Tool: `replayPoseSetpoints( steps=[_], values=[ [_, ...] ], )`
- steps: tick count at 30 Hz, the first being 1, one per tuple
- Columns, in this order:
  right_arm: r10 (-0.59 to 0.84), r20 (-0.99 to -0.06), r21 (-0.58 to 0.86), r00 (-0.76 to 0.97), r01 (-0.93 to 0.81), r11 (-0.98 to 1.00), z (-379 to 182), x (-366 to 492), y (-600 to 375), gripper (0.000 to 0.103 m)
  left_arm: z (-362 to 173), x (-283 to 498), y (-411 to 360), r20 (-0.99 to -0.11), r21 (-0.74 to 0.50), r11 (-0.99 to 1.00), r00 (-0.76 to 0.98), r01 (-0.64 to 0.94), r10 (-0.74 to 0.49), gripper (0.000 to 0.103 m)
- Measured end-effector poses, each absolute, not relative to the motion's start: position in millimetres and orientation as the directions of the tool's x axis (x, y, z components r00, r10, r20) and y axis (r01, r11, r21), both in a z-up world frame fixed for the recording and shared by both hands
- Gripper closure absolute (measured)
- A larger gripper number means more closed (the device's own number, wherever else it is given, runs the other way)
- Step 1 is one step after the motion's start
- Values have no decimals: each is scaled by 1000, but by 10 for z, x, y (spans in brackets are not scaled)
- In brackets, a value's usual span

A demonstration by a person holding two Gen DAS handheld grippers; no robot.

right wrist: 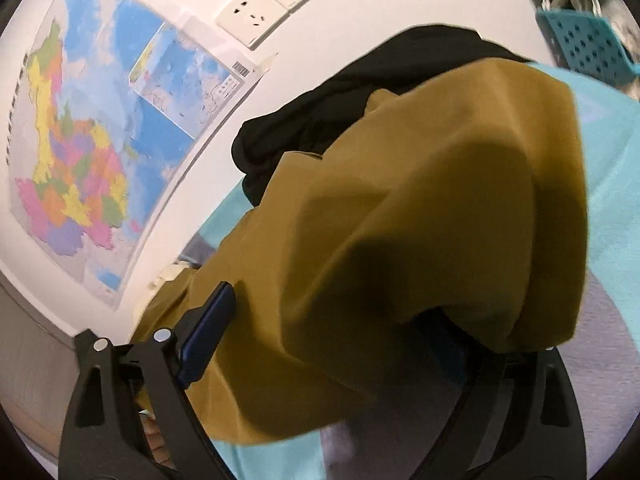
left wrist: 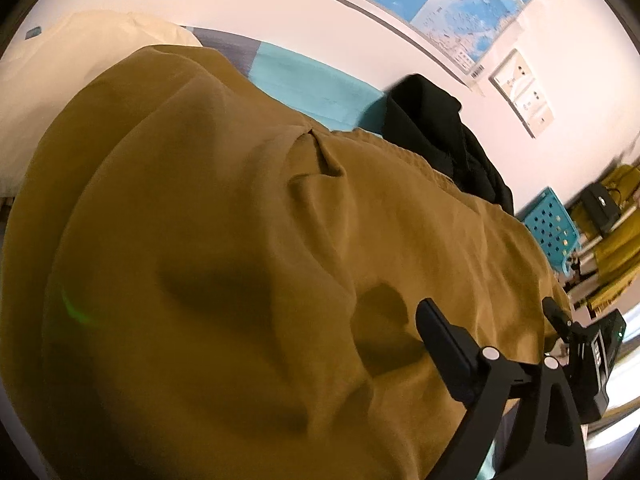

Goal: Fold large clothes

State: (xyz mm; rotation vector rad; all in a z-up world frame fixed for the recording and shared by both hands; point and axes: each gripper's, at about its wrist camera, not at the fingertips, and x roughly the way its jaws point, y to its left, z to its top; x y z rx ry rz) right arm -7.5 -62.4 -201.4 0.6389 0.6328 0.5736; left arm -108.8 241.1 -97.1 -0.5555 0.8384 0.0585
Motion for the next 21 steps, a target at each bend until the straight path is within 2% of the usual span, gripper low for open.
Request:
replayPoseSetpoints(
  steps=[1,3,4,5,7,8,9,10,11,14,15,16,17,18,19,20,21],
  values=[
    [647,-354,690,675,-279,668,-2022,-64,-607,12,-971,-1073,2382,-723,-428,859,677,-282,-139,13],
    [649,-354,707,674,-262,657,-2031,-27,-630,22,-966,-1056,2335,-739,-376,873,669,-310,-80,26],
    [646,-363,711,672,-248,658,-2040,0,-665,46,-956,-1061,2328,-747,-357,874,662,-329,-56,40],
    [660,-357,721,661,-254,645,-2053,23,-693,58,-936,-1074,2338,-748,-352,874,663,-335,-47,48],
    [699,-334,755,632,-265,600,-2083,37,-790,67,-883,-1106,2368,-743,-361,874,666,-325,-59,69],
    [713,-314,762,627,-281,583,-2061,7,-841,68,-837,-1144,2394,-734,-375,870,676,-321,-67,71],
    [715,-310,757,627,-293,584,-2036,-12,-852,68,-801,-1175,2416,-723,-387,870,686,-307,-80,71],
    [719,-316,753,620,-297,587,-2039,-9,-848,59,-789,-1180,2433,-721,-389,871,687,-299,-87,68],
    [726,-336,762,600,-280,584,-2075,31,-841,46,-807,-1160,2457,-728,-392,873,678,-291,-101,66],
    [741,-337,782,581,-266,564,-2117,97,-795,33,-934,-1095,2544,-742,-432,850,655,-302,-144,43],
    [735,-344,771,585,-270,576,-2091,100,-748,30,-953,-1078,2532,-714,-459,852,675,-251,-185,26],
    [730,-344,765,590,-274,583,-2070,99,-703,21,-947,-1066,2487,-714,-445,868,673,-222,-194,23],
    [721,-354,746,595,-286,602,-2038,104,-628,16,-935,-1053,2436,-725,-412,884,667,-222,-170,24],
    [711,-366,729,601,-289,620,-2026,114,-580,16,-933,-1045,2410,-731,-397,889,663,-227,-157,24],
    [702,-368,720,610,-290,630,-2022,127,-549,21,-925,-1035,2386,-737,-379,895,661,-234,-139,30],
    [698,-371,719,613,-286,634,-2036,156,-541,42,-920,-1021,2377,-744,-362,900,656,-241,-124,37],
    [702,-371,730,607,-277,625,-2063,190,-567,53,-910,-1012,2380,-754,-345,905,648,-248,-110,54]
  ],
)
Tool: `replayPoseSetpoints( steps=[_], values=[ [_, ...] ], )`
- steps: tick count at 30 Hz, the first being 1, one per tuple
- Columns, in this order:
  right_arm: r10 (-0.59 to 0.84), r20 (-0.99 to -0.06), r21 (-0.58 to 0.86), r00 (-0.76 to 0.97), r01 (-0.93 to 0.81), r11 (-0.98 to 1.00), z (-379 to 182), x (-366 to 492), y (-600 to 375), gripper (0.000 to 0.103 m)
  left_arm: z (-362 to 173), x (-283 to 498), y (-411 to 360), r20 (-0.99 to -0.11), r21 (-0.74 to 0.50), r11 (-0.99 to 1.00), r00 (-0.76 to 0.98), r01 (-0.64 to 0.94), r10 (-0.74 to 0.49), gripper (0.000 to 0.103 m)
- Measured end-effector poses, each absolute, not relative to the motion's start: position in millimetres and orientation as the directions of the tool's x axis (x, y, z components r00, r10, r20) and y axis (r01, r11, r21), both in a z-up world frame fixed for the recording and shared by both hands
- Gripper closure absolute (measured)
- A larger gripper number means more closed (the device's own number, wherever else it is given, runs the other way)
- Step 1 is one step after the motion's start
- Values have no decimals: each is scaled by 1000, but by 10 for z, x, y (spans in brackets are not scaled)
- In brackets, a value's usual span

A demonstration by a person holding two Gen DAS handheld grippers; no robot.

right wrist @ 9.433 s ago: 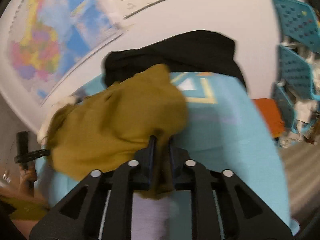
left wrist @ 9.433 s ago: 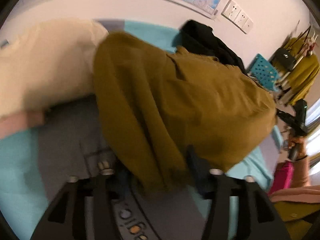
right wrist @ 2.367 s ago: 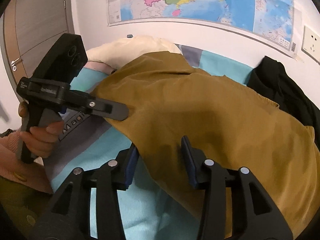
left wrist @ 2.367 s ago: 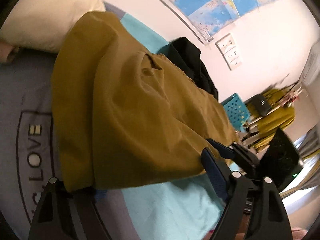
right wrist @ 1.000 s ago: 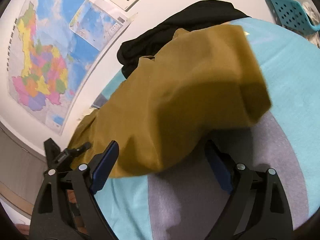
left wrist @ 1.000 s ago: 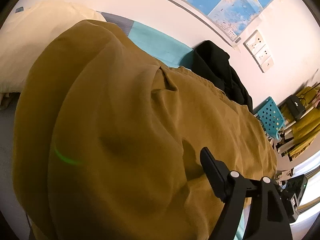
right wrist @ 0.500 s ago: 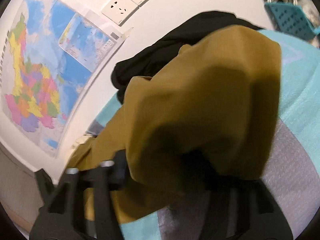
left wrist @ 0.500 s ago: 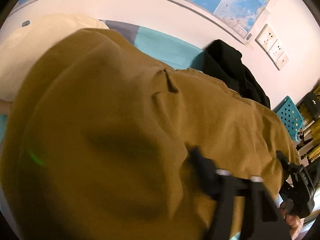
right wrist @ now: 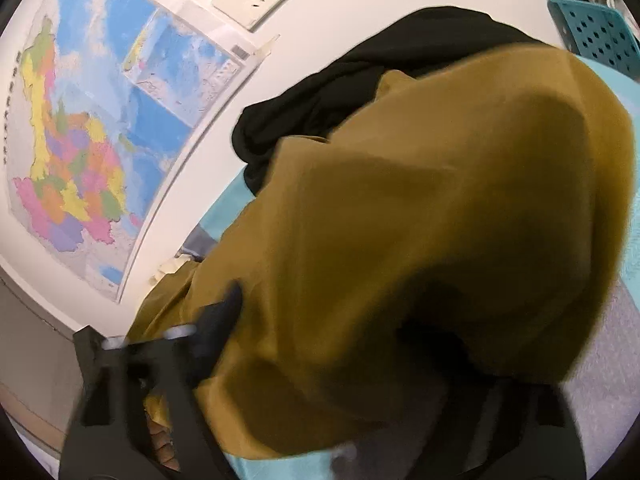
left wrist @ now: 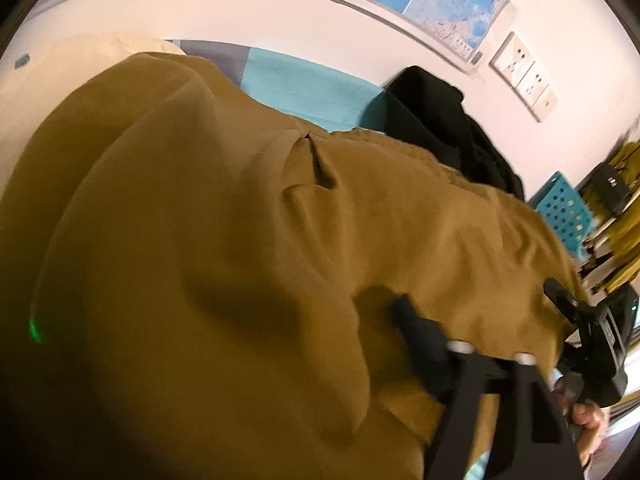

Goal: Fold large clothes

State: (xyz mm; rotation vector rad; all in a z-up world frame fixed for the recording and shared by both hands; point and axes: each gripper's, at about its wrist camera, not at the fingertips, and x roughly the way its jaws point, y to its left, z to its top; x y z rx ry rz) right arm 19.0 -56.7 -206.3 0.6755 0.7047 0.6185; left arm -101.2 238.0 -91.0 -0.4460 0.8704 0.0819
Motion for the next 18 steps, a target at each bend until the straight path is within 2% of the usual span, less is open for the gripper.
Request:
replayPoseSetpoints(
  steps=[1,2,4,6,12,18],
  values=[
    [724,-351,750,593,-285,597,-2078,210,-596,65,-867,-1018,2408,-757,-348,901,644,-260,-107,65],
    [746,-330,763,578,-301,571,-2060,209,-634,72,-836,-1027,2430,-754,-356,897,648,-261,-110,70],
    [755,-316,735,575,-354,578,-1901,122,-655,76,-682,-1066,2419,-740,-325,913,667,-245,-84,81],
    [760,-295,698,579,-412,585,-1677,2,-656,78,-501,-1100,2365,-720,-277,936,692,-219,-51,83],
    [779,-194,566,596,-581,585,-874,-353,-577,80,232,-1236,2547,-613,-280,952,787,-125,-77,84],
    [840,-88,452,535,-730,512,-185,-515,-63,80,926,-1489,3074,-509,-251,958,861,-136,-11,84]
  ],
)
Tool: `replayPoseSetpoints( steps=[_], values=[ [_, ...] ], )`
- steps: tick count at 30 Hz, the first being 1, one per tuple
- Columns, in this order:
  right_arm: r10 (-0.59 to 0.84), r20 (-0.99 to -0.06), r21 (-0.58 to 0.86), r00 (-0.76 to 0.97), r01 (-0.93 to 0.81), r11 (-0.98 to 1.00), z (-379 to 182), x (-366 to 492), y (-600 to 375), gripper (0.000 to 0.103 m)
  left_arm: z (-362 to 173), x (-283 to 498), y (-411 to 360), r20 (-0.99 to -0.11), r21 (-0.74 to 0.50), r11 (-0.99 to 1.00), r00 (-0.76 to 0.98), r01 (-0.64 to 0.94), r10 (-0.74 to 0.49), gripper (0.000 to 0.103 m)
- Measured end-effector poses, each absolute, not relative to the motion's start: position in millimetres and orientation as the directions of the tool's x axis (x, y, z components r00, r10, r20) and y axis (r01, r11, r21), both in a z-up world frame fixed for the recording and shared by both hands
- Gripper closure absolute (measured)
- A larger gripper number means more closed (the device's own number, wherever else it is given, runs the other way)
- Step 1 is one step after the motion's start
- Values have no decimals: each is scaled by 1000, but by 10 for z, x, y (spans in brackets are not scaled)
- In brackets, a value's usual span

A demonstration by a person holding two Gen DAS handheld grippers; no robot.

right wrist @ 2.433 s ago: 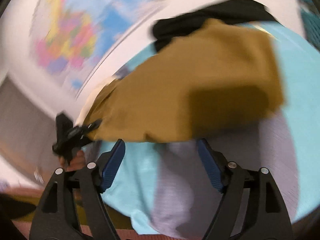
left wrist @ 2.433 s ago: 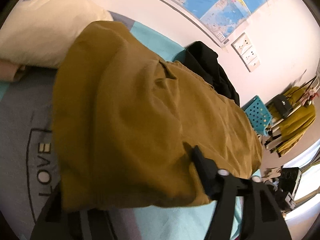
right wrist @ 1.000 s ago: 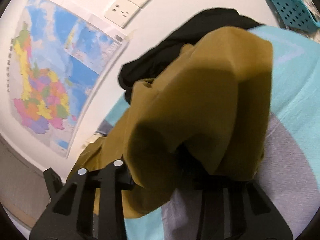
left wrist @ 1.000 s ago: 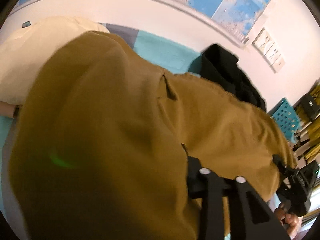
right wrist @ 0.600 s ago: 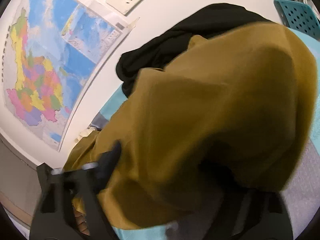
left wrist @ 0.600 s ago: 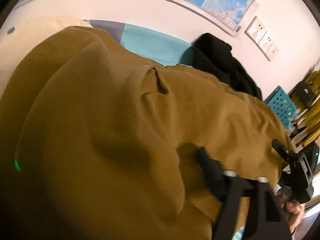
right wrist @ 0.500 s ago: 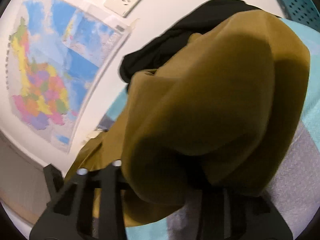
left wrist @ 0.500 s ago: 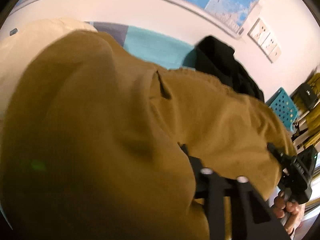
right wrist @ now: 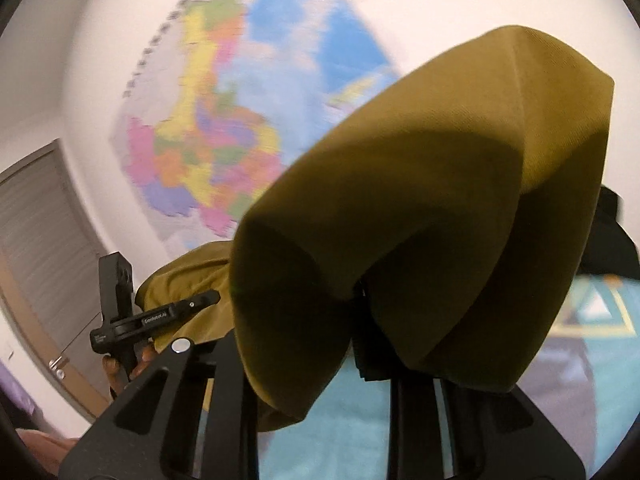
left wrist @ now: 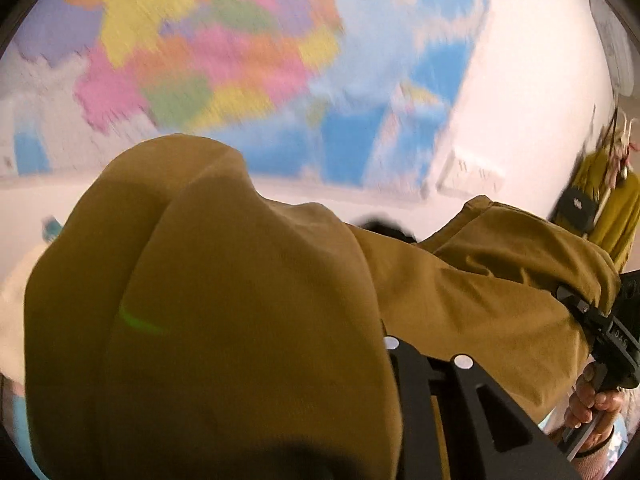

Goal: Fold large clothes

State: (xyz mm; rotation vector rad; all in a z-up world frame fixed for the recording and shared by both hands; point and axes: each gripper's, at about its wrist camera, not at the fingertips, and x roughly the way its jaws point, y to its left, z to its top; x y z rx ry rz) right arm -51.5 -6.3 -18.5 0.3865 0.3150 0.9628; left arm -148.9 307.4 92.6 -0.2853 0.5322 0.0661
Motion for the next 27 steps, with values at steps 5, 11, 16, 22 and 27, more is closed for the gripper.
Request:
replayPoseSetpoints(
  steps=[5,11,16,22,27],
  values=[
    [903,-6,388,429,-832,397,247,-407,784,80,1420,-1772,3800,-409,-170,951,897,-257,169,84],
    [955,31,354,294,-897,265,447,-241,2105,80,1576,-1875,4928,-358,-116,872,839,-475,409,84],
    [985,-50,399,165,-901,171,33,-221,3198,80,1145,-1949,5944,-406,-127,768,739,-628,537,83],
    [933,-358,460,27,-865,202,-1049,-269,3940,63,-95,-1956,6784,-648,-151,640,565,-753,511,81],
    [930,-367,484,-22,-858,171,-1035,-257,3456,44,-278,-2156,6904,-651,-221,631,594,-744,473,71]
  ],
)
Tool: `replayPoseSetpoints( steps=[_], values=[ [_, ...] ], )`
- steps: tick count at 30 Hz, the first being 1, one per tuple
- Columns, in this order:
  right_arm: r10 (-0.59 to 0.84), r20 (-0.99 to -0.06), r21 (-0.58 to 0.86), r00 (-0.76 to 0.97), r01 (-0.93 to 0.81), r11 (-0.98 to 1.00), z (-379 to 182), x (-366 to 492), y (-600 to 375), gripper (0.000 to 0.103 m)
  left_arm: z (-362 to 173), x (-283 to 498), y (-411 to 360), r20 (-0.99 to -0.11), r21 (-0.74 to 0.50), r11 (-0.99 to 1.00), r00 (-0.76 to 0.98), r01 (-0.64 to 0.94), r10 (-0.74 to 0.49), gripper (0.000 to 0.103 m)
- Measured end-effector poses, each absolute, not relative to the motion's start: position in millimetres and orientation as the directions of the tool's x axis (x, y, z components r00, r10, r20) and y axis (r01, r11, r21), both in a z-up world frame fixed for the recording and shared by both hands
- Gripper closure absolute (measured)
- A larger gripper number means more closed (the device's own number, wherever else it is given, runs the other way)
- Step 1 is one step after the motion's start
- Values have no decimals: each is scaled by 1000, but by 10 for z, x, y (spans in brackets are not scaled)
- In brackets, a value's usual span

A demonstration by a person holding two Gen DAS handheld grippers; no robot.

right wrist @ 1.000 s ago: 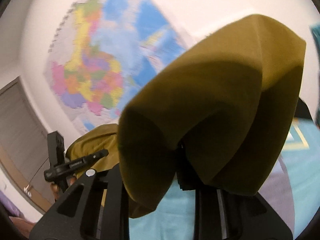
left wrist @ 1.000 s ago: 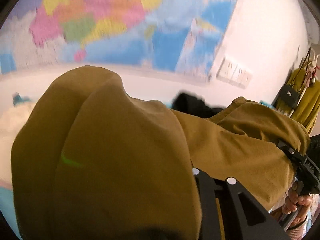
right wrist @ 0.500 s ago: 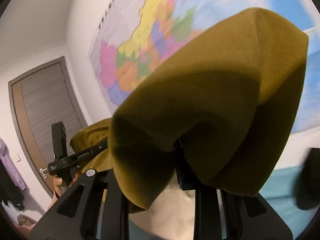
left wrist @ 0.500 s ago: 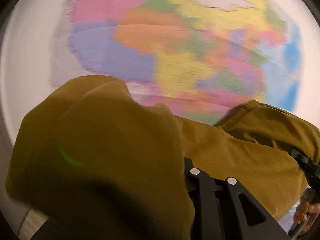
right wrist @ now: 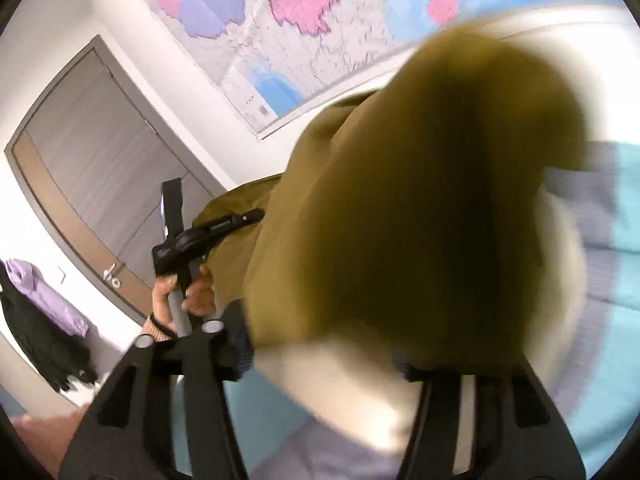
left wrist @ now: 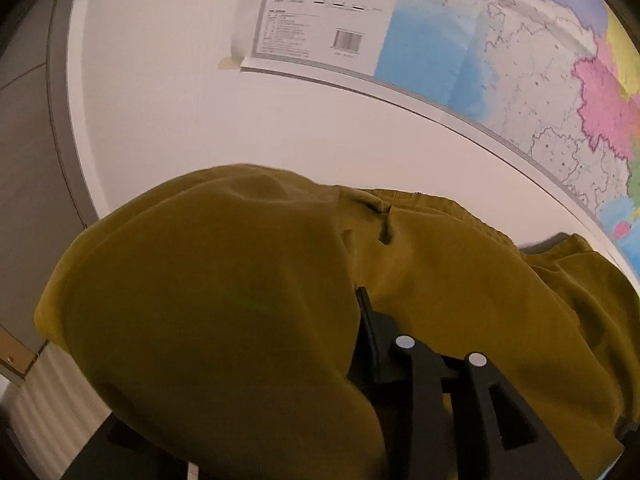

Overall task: Fold large clothes
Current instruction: 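Lower the jacket onto the cream folded clothes and open both tools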

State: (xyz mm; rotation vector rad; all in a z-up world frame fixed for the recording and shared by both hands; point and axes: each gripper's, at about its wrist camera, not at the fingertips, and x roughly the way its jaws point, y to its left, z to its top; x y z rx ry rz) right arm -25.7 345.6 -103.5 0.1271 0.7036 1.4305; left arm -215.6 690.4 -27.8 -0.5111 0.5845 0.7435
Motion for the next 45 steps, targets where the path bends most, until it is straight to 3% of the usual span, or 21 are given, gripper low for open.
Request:
replayPoseSetpoints(
  steps=[2,7,12,13,15,16,19,23,25,30,33,35,39,45],
  values=[
    [929,-370,474,-18,-863,172,-981,-267,3153,32,-325,-2183,6945,-663,-223,615,580,-756,473,63],
    [893,-418,437,167,-825,359,-994,30,2583,28,-489,-2161,6864,-694,-177,586,523,-790,495,54],
    [903,-401,433,154,-837,335,-958,182,2760,29,-386,-2518,6506,-673,-192,575,533,-795,513,45],
    [903,-402,424,148,-845,327,-940,186,2762,34,-335,-2591,6423,-660,-204,580,548,-789,514,42],
    [911,-395,376,120,-884,279,-864,93,2912,68,-253,-2678,6253,-640,-210,611,580,-763,504,34],
    [914,-390,320,116,-913,252,-821,10,2966,97,-240,-2682,6195,-637,-200,623,584,-756,503,32],
    [895,-423,179,141,-955,235,-775,-360,3042,101,-301,-2578,6122,-653,-164,652,577,-740,491,32],
    [805,-578,152,133,-952,267,-1193,-313,3055,102,-494,-2376,6292,-696,-131,613,513,-779,502,33],
    [796,-589,167,135,-944,284,-1224,-274,2995,100,-527,-2305,6322,-703,-108,593,483,-798,522,33],
    [849,-501,157,168,-947,280,-803,-436,2720,89,-402,-2389,6181,-657,-53,567,456,-822,600,34],
    [873,-448,145,192,-948,283,-570,-504,2693,70,-188,-2623,5983,-562,-74,585,518,-808,644,33],
    [882,-411,113,233,-946,303,-428,-533,2734,50,-90,-2682,5849,-524,-86,623,567,-778,636,30],
    [895,-382,153,232,-939,309,-244,-399,3091,50,-21,-2542,5590,-492,-72,704,640,-706,591,25],
    [846,-499,256,188,-900,351,-632,-102,3674,52,-321,-2060,5297,-548,-29,784,666,-621,507,20]
  ],
)
